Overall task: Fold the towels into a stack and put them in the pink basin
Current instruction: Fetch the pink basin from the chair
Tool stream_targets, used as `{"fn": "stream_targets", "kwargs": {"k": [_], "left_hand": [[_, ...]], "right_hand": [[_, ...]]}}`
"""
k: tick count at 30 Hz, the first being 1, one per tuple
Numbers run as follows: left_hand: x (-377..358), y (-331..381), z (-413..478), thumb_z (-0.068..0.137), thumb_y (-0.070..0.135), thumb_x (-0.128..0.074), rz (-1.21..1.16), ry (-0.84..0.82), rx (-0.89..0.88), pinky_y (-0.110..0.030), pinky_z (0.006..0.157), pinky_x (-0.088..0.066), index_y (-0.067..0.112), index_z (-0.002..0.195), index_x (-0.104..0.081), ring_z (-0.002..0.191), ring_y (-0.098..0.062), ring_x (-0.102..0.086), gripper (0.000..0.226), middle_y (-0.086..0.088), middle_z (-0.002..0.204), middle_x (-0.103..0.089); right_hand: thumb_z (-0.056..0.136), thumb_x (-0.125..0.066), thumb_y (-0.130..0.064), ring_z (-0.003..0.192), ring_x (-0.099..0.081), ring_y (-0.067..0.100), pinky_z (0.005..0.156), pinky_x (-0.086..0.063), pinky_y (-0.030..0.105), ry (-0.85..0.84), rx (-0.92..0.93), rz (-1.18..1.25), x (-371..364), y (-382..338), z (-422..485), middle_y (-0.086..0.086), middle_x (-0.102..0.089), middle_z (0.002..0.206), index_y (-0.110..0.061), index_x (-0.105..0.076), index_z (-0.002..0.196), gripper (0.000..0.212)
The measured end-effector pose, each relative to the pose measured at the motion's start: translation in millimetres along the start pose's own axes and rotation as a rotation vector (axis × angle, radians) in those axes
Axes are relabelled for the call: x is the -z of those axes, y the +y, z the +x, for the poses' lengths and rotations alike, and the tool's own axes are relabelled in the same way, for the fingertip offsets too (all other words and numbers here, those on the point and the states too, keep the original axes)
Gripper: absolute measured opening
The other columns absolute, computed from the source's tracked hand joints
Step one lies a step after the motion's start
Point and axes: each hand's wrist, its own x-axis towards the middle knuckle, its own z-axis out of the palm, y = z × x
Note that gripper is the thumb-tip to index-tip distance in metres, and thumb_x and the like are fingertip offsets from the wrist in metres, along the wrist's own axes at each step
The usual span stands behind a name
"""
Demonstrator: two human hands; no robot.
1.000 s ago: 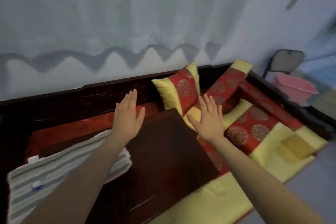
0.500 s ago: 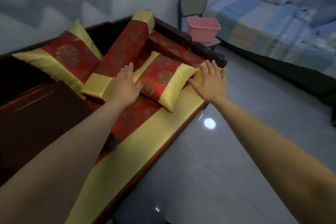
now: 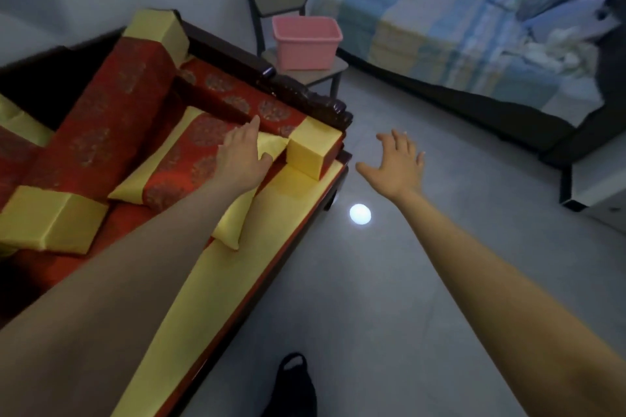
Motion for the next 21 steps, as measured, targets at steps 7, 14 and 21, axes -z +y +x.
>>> {"fn": "stream_targets", "kwargs": {"k": [7,14,21], "left_hand": [[-51,72,139,0.085,0.024,-0.056,-0.028,-0.013,-0.060,-0.048,0.114,-0.025,0.008,0.148,-0.020,0.136,-0.037,-0.032,0.074,-0.017,0.145,-0.039],[-90,140,279,0.086,0.029,-0.050,-0.007,0.011,-0.009,-0.050,0.111,-0.028,0.007,0.147,-0.023,0.133,-0.041,-0.031,0.070,-0.021,0.144,-0.039],[-148,193,380,0.090,0.021,-0.051,-0.034,0.022,0.143,-0.049,0.113,-0.026,0.003,0.145,-0.028,0.138,-0.037,-0.028,0.063,-0.022,0.149,-0.034]], "right_hand": [[0.085,-0.055,-0.051,0.147,-0.009,0.028,0.118,-0.006,0.052,-0.006,-0.033,-0.003,23,67,135,0.008,-0.019,0.158,-0.023,-0.032,0.143,0.068],[0.092,-0.046,-0.046,0.147,-0.007,0.025,0.118,-0.005,0.051,-0.044,0.045,0.036,29,129,293,0.009,-0.019,0.158,-0.018,-0.034,0.143,0.060],[0.084,-0.059,-0.048,0.147,-0.013,0.025,0.118,-0.010,0.051,-0.085,0.239,-0.023,24,175,448,0.005,-0.025,0.156,-0.020,-0.034,0.141,0.068]]}}
